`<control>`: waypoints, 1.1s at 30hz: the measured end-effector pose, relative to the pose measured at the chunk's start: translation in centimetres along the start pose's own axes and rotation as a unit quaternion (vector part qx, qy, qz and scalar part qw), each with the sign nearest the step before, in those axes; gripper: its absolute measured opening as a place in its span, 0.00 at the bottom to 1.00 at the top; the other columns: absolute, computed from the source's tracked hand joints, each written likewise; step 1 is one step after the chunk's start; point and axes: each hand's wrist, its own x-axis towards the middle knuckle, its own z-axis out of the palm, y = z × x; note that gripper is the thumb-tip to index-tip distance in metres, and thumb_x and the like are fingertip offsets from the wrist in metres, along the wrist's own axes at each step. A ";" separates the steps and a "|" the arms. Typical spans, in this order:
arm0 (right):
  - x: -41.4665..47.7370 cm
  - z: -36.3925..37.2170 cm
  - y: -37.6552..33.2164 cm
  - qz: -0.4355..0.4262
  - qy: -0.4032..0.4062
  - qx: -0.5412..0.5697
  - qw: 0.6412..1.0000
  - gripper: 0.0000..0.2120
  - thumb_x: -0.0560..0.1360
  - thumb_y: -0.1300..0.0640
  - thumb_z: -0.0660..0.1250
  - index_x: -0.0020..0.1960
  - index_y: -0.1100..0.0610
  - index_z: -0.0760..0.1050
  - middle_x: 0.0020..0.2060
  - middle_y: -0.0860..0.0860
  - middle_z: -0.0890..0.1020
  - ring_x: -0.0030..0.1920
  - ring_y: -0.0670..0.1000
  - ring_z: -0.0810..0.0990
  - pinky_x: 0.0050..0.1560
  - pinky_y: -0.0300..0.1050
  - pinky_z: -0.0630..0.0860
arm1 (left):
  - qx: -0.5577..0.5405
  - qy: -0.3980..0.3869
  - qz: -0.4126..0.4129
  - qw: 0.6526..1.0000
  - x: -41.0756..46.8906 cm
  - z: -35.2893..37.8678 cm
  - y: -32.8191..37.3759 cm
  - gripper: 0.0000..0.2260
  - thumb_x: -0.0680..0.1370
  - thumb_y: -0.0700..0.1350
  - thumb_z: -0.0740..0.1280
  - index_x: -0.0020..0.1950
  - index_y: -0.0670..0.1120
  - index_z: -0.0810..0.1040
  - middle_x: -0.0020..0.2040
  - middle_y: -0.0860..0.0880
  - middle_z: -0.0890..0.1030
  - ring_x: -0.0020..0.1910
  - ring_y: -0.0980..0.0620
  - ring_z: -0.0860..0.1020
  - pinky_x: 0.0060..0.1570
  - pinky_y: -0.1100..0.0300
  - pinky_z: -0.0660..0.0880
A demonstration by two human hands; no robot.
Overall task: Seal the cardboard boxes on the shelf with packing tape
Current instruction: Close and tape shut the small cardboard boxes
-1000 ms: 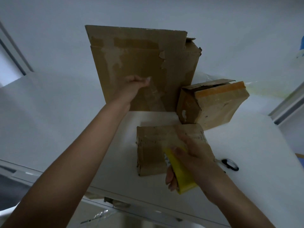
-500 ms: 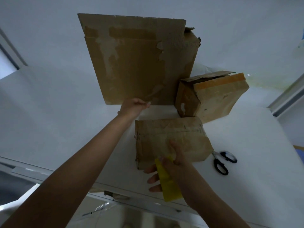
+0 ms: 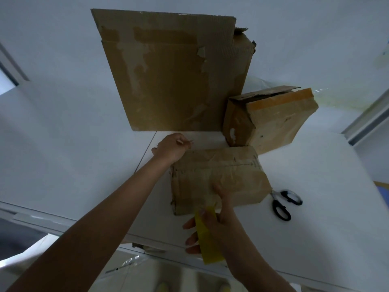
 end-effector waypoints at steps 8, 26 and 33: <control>0.1 -0.3 0.8 0.007 0.031 0.066 0.997 0.16 0.81 0.64 0.60 0.62 0.54 0.56 0.35 0.64 0.83 0.25 0.59 0.78 0.31 0.53 0.79 | 0.150 -0.096 -0.055 0.982 0.9 0.2 -0.7 0.21 0.80 0.66 0.55 0.67 0.58 0.74 0.72 0.47 0.71 0.72 0.36 0.64 0.69 0.42 0.57; 1.2 -1.4 0.3 0.069 -0.011 0.085 0.994 0.16 0.79 0.59 0.62 0.55 0.73 0.77 0.38 0.65 0.82 0.30 0.59 0.80 0.32 0.50 0.79 | -0.027 -0.047 0.169 0.984 -0.5 -0.1 -0.2 0.08 0.80 0.46 0.68 0.45 0.45 0.84 0.45 0.50 0.85 0.39 0.67 0.80 0.45 0.67 0.74; 1.0 -2.2 0.0 0.076 -0.018 0.100 0.992 0.26 0.64 0.55 0.72 0.53 0.75 0.78 0.35 0.64 0.81 0.31 0.60 0.79 0.31 0.48 0.77 | -0.184 -0.046 0.135 0.972 -4.3 -1.6 -2.3 0.24 0.76 0.66 0.63 0.61 0.49 0.79 0.51 0.65 0.82 0.54 0.65 0.79 0.56 0.66 0.75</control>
